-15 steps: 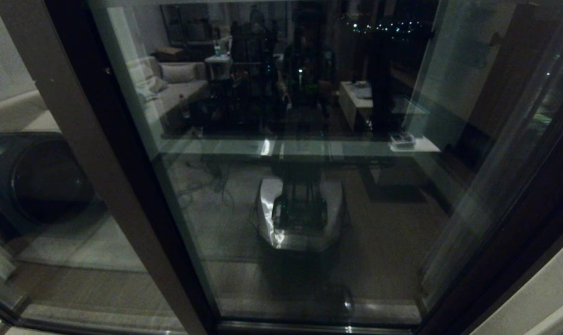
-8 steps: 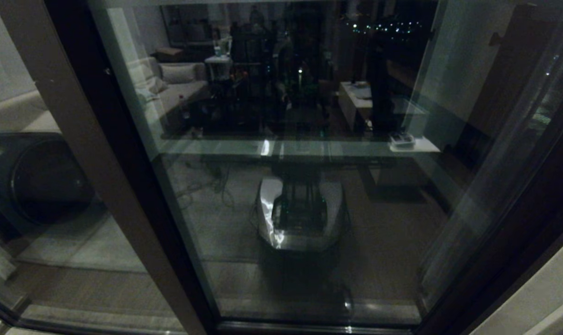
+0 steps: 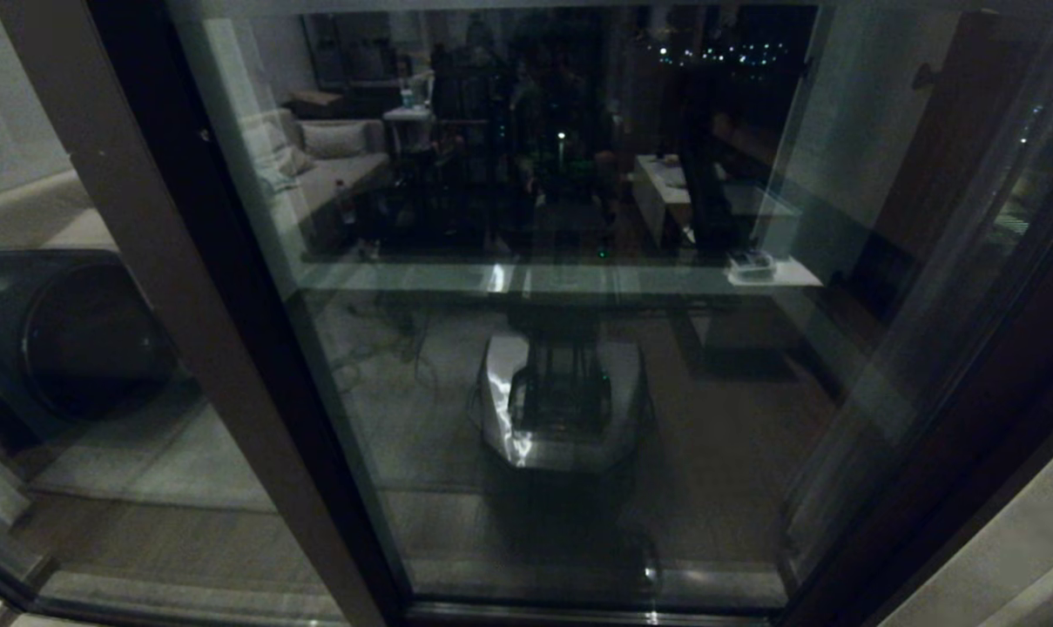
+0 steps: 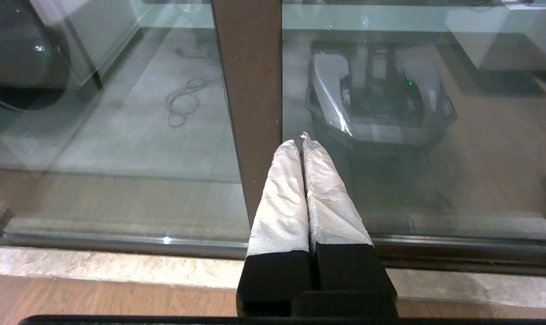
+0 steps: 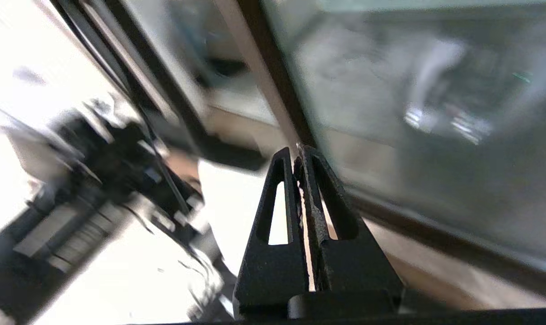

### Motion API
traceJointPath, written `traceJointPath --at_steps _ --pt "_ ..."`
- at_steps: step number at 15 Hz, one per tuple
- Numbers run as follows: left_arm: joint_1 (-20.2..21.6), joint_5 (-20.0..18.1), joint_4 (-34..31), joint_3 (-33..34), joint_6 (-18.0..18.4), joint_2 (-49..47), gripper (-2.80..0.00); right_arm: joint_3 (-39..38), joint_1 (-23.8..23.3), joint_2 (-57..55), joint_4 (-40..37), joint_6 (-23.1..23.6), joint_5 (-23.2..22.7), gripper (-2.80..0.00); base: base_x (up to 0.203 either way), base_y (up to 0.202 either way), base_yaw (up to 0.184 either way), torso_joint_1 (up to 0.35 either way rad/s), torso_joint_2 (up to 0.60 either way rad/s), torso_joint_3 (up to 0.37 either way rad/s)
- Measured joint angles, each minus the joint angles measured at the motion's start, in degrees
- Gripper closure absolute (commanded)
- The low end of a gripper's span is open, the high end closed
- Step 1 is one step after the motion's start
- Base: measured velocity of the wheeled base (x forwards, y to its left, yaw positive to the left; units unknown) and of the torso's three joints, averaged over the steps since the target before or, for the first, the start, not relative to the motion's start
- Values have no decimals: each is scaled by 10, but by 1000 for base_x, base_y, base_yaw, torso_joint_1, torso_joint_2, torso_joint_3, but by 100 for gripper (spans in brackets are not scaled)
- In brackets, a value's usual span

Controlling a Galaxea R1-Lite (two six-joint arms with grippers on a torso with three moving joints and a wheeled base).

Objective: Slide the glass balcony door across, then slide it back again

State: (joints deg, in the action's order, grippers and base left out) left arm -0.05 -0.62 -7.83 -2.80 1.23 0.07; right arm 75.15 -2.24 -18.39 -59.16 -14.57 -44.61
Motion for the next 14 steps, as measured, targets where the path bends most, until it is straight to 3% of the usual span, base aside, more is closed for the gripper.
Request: traceJointPath --at_steps 3,6,9,12,14 --pt "0 0 0 0 0 0 0 -59 12 86 -88 74 100 0 0 0 0 0 0 0" --pt "0 0 0 0 0 0 0 -220 17 144 -54 190 241 0 0 0 0 0 0 0" --pt "0 0 0 0 0 0 0 -394 18 169 94 241 327 0 0 0 0 0 0 0" --pt "0 0 0 0 0 0 0 -604 19 179 311 246 378 0 0 0 0 0 0 0" --pt "0 0 1 0 0 0 0 -703 20 182 475 226 410 0 0 0 0 0 0 0"
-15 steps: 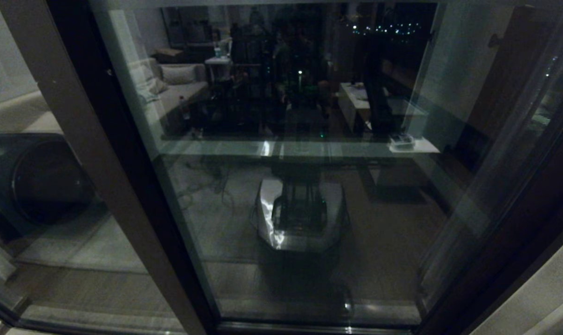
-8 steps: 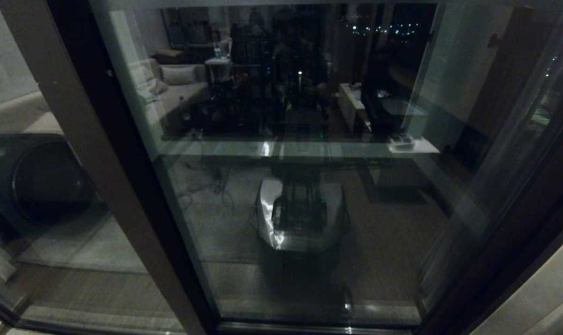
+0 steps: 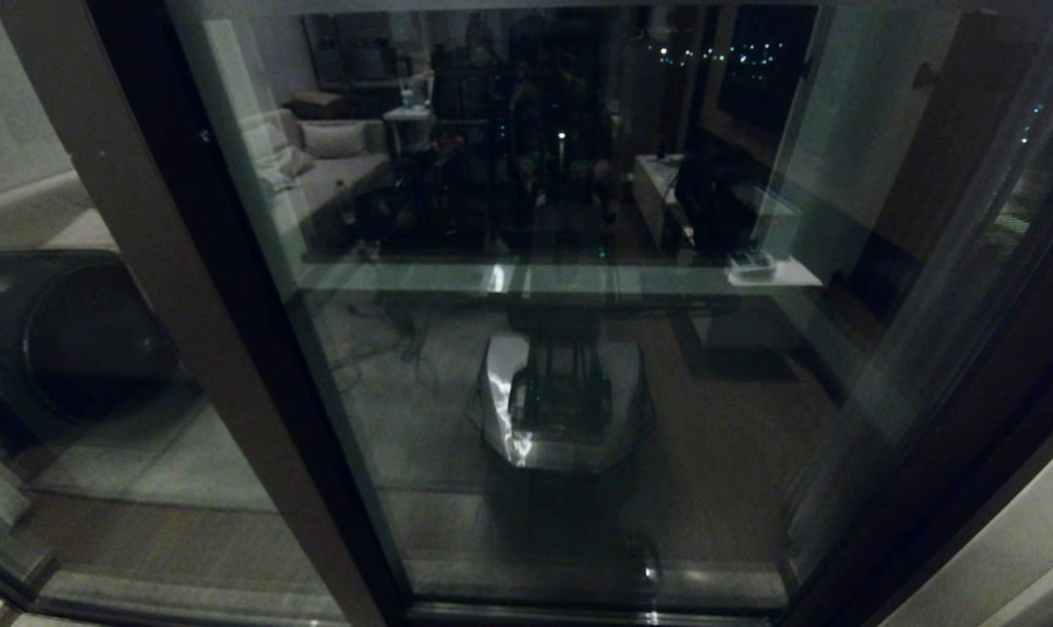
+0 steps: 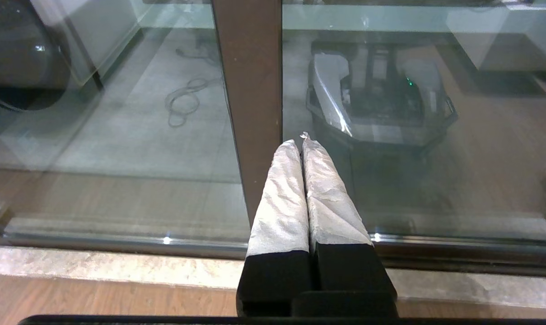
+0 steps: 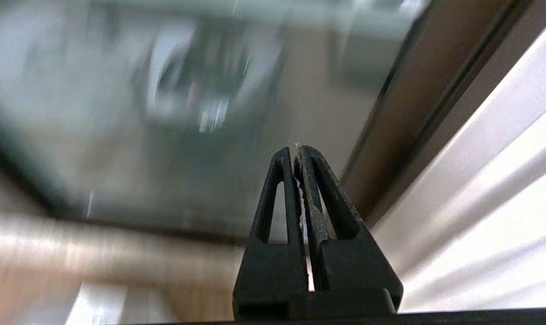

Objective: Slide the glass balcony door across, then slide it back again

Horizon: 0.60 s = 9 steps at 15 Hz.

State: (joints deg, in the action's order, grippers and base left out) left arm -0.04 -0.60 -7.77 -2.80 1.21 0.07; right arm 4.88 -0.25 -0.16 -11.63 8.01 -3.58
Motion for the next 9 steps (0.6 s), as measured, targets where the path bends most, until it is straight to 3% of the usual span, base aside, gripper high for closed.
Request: traceJointPath --at_steps 3,9 --pt "0 0 0 0 0 0 0 -39 1 1 96 -23 17 0 0 0 0 0 0 0" --pt "0 0 0 0 0 0 0 -43 1 1 101 -28 20 0 0 0 0 0 0 0"
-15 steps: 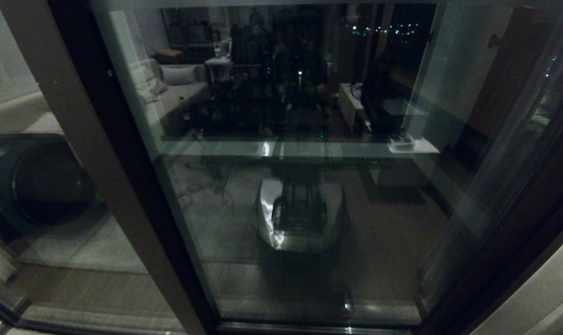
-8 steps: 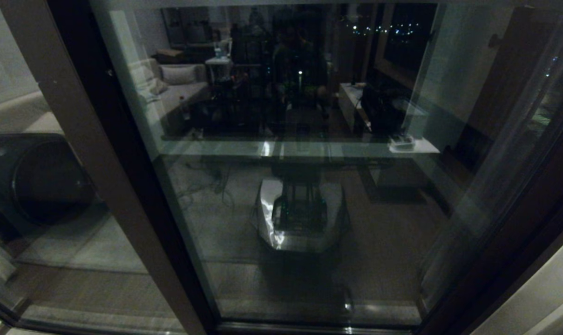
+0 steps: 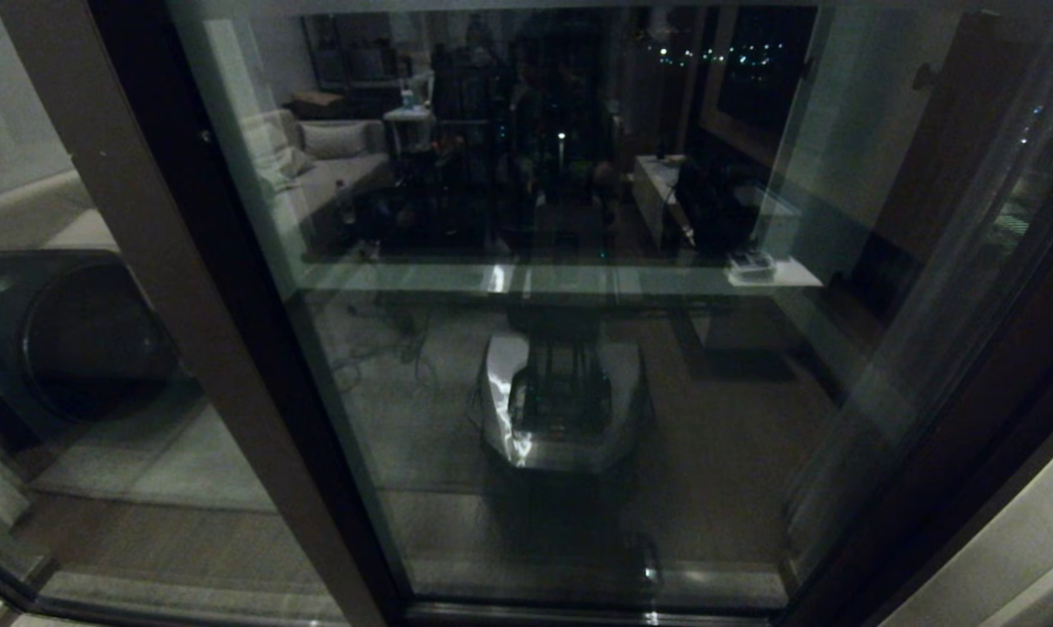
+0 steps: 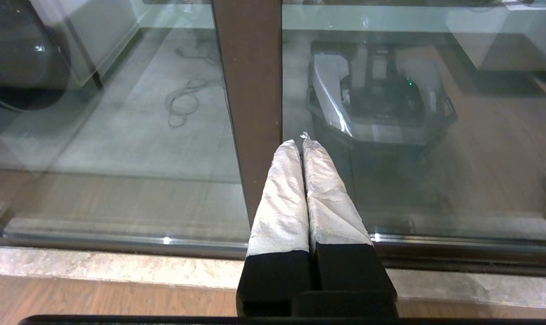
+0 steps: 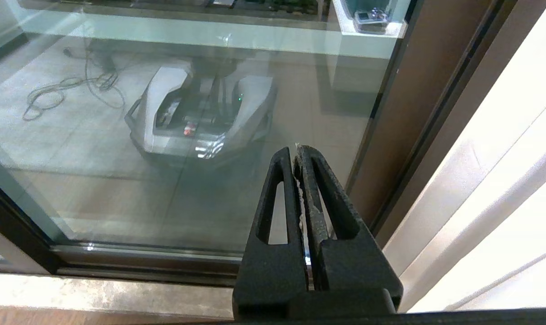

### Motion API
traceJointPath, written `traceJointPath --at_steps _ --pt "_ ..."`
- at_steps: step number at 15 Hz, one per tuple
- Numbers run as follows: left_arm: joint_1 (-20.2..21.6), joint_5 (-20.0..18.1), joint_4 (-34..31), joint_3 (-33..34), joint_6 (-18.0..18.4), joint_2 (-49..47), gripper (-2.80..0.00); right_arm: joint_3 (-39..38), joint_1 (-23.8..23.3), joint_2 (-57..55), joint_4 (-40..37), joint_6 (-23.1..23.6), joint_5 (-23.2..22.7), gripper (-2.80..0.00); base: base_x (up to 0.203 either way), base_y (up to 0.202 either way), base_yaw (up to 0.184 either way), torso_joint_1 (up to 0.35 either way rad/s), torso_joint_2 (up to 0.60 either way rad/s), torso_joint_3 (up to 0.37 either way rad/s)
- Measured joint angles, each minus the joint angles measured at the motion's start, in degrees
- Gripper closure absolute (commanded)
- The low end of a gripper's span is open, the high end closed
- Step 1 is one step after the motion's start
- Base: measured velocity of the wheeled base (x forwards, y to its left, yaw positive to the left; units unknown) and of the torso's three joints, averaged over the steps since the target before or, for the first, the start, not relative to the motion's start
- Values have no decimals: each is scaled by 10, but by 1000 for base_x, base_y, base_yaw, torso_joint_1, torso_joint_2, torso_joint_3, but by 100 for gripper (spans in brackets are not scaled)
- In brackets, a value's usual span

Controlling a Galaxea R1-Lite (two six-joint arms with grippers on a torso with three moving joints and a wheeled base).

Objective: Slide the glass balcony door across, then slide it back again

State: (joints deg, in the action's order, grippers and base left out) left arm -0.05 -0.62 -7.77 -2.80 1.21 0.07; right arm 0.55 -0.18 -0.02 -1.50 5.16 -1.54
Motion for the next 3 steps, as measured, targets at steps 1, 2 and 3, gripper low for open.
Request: traceJointPath --at_steps 1,2,3 --pt "0 0 0 0 0 0 0 0 0 0 0 1 0 0 0 0 0 0 0 0" --pt "0 0 0 0 0 0 0 0 0 0 0 2 0 0 0 0 0 0 0 0" --pt "0 0 0 0 0 0 0 0 0 0 -2 -2 0 0 0 0 0 0 0 0"
